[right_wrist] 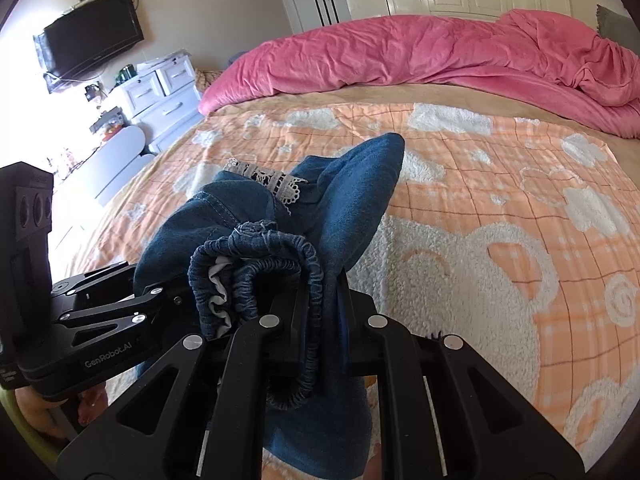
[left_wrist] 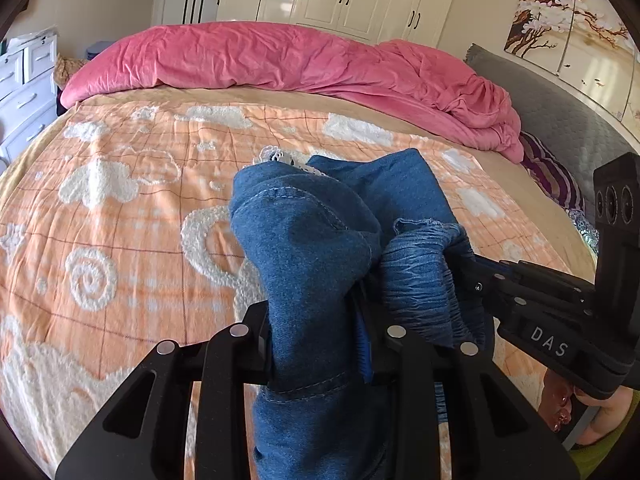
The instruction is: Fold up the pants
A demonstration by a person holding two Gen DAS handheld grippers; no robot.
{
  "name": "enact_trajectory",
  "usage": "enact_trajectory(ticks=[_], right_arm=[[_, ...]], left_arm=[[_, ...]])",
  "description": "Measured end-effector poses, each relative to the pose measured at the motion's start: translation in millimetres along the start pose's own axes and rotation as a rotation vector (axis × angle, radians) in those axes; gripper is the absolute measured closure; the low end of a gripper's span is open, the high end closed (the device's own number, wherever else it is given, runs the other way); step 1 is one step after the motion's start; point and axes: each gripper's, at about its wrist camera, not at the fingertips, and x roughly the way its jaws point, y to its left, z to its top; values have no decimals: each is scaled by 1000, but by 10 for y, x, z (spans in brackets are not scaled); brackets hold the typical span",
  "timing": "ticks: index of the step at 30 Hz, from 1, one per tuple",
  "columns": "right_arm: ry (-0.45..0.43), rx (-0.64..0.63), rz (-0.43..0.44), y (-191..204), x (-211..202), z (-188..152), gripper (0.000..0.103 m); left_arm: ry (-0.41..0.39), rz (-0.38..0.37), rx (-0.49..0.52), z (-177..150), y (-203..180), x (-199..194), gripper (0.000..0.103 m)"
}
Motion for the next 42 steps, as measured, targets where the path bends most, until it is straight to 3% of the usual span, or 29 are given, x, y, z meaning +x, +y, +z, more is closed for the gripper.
enact_trajectory(ticks=[12,17,23,30,42], right_arm=[[114,25,-69,-224,503,-158,97],[149,70,-86,-342,560,-213,91],[183,123,-119,-476,575,-258,69],[169,113,-157,-478,439,-332,58],[86,84,-176,-406,-94,-515,41]], left_arm=[[48,40,-15,-103,180,405,74],[52,46,-17,-128,203,432,69],[59,48,-31,-179,251,443,57],[65,36,-36,-243,259,316,46],[34,31,-37,-389,202,-161,41]])
